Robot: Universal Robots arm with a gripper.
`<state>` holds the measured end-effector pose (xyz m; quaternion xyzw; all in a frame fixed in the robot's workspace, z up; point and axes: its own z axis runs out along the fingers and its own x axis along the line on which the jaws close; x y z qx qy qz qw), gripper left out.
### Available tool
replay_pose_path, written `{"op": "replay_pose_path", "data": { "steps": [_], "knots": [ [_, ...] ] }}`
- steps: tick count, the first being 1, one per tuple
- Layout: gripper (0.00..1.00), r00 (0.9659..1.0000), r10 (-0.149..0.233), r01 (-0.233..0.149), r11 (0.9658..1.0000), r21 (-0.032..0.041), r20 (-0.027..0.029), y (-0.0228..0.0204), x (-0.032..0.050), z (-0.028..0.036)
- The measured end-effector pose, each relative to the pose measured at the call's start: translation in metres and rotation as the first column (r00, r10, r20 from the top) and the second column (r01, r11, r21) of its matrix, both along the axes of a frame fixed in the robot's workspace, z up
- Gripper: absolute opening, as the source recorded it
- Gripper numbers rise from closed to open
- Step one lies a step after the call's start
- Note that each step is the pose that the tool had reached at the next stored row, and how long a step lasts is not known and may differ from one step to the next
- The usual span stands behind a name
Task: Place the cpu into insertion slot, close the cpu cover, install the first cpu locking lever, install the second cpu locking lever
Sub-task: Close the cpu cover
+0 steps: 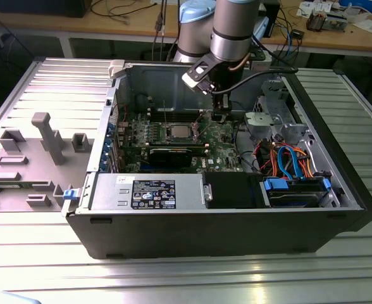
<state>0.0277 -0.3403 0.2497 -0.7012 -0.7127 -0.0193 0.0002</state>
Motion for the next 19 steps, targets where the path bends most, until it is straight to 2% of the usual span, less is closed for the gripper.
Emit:
{"op": "replay_pose_path", "data": {
  "steps": [12, 19],
  "knots": [
    [0.11, 1.0, 0.0, 0.0, 1.0, 0.0001, 0.0001, 0.0, -0.0119, 0.0],
    [0.11, 1.0, 0.0, 0.0, 1.0, 0.0001, 0.0, 0.0, -0.0153, 0.0]
  ]
}}
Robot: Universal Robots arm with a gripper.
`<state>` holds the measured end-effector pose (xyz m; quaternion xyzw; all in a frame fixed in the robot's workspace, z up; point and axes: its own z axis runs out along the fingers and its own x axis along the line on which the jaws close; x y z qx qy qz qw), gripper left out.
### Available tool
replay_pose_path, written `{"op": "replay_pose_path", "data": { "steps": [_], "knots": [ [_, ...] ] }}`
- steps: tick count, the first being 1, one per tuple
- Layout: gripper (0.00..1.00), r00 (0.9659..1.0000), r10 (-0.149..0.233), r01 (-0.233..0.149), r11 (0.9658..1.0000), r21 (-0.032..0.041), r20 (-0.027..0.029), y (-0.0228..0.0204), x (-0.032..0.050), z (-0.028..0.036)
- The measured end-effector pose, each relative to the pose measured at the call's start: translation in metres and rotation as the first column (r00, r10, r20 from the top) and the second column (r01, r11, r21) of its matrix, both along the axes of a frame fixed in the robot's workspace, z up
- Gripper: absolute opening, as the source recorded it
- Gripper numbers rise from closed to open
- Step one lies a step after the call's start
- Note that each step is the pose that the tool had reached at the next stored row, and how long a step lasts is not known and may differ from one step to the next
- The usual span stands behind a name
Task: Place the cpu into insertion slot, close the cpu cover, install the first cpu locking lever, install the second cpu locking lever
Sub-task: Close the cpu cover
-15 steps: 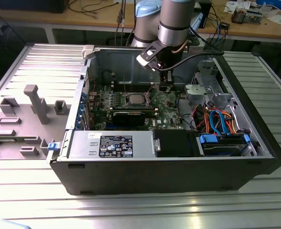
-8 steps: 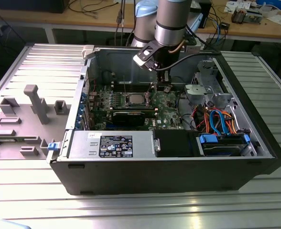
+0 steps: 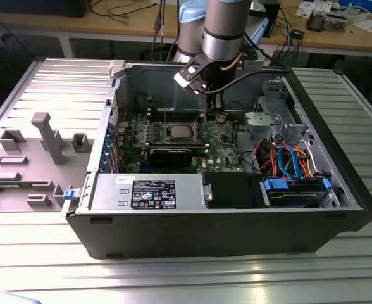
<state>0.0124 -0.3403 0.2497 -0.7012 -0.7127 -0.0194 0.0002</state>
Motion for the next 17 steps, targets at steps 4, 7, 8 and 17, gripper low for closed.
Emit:
{"op": "replay_pose_path", "data": {
  "steps": [4, 7, 8, 17],
  "knots": [
    [0.11, 1.0, 0.0, 0.0, 1.0, -0.0001, 0.0, 0.0, -0.0012, 0.0],
    [0.11, 1.0, 0.0, 0.0, 1.0, 0.0, 0.0, 0.0, -0.0029, 0.0],
    [0.11, 1.0, 0.0, 0.0, 1.0, 0.0, 0.0, 0.0, -0.0033, 0.0],
    [0.11, 1.0, 0.0, 0.0, 1.0, 0.0, 0.0, 0.0, -0.01, 0.0]
  ]
}}
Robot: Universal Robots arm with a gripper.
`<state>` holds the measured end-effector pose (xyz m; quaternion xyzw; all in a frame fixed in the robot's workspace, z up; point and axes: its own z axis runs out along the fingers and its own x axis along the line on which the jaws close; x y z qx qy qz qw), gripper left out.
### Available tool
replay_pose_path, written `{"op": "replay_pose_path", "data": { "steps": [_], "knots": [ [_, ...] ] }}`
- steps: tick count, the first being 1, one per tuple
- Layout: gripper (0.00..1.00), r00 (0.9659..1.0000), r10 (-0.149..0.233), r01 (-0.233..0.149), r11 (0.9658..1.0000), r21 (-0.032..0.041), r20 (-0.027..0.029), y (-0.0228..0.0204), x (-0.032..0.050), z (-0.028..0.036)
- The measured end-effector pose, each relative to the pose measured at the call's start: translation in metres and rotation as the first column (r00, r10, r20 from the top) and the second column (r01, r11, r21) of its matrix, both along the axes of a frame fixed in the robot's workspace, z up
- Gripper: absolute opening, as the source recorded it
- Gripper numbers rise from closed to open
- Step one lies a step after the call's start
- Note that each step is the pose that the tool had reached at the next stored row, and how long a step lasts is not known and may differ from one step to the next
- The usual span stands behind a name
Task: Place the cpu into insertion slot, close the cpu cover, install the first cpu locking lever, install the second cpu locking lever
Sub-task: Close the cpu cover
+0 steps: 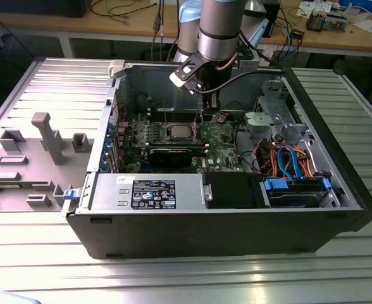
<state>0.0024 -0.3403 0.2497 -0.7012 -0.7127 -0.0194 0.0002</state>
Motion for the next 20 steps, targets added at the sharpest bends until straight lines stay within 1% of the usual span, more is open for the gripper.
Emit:
{"op": "replay_pose_path", "data": {
  "steps": [6, 8, 14, 17, 18, 19, 20],
  "knots": [
    [0.11, 1.0, 0.0, 0.0, 1.0, 0.0, 0.0, 0.0, -0.0062, 0.0],
    [0.11, 1.0, 0.0, 0.0, 1.0, 0.0, 0.0, 0.0, -0.0106, 0.0],
    [0.11, 1.0, 0.0, 0.0, 1.0, 0.0001, 0.0, 0.0, -0.0111, 0.0],
    [0.11, 1.0, 0.0, 0.0, 1.0, 0.0026, 0.0, -0.0001, -0.0137, -0.0022],
    [0.11, 1.0, 0.0, 0.0, 1.0, 0.003, 0.0, -0.0001, -0.0159, -0.0033],
    [0.11, 1.0, 0.001, -0.001, 1.0, 0.0032, -0.0001, 0.0, -0.0211, -0.0051],
    [0.11, 1.0, 0.001, -0.001, 1.0, 0.0035, 0.0, 0.0, -0.0286, -0.0073]
  ]
}}
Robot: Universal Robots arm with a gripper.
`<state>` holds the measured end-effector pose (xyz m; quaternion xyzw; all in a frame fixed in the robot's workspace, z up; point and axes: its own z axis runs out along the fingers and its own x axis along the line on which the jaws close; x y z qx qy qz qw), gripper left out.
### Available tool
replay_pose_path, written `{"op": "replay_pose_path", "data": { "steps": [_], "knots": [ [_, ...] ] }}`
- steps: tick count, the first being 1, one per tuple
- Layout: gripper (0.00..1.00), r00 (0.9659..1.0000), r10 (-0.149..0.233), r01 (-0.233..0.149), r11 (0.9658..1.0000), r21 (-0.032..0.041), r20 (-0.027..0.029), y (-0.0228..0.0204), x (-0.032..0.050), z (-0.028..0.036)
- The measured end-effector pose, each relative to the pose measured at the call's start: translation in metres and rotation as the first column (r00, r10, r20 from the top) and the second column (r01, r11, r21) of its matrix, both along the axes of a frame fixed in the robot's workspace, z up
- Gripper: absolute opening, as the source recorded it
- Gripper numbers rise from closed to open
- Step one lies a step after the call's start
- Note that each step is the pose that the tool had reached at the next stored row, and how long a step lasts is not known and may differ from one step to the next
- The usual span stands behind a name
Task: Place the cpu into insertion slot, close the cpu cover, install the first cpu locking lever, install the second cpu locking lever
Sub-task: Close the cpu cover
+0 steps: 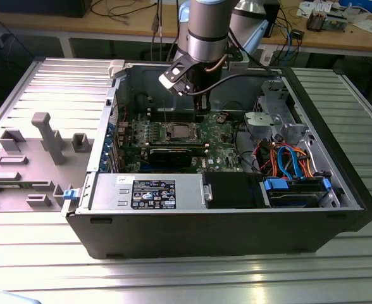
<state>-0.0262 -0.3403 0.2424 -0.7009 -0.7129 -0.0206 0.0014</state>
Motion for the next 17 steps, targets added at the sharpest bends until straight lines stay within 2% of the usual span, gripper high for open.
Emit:
{"op": "replay_pose_path", "data": {
  "steps": [4, 8, 11, 17],
  "knots": [
    [0.11, 1.0, 0.001, -0.001, 1.0, 0.0, 0.0, 0.0, -0.0215, -0.0053],
    [0.11, 1.0, 0.001, -0.001, 1.0, 0.0, -0.0001, 0.0, -0.037, -0.0105],
    [0.11, 1.0, 0.003, -0.003, 1.0, 0.0001, 0.0, 0.0, -0.0513, -0.0183],
    [0.11, 1.0, 0.004, -0.004, 1.0, 0.0, -0.0001, 0.0, -0.0519, -0.0284]
  ]
}}
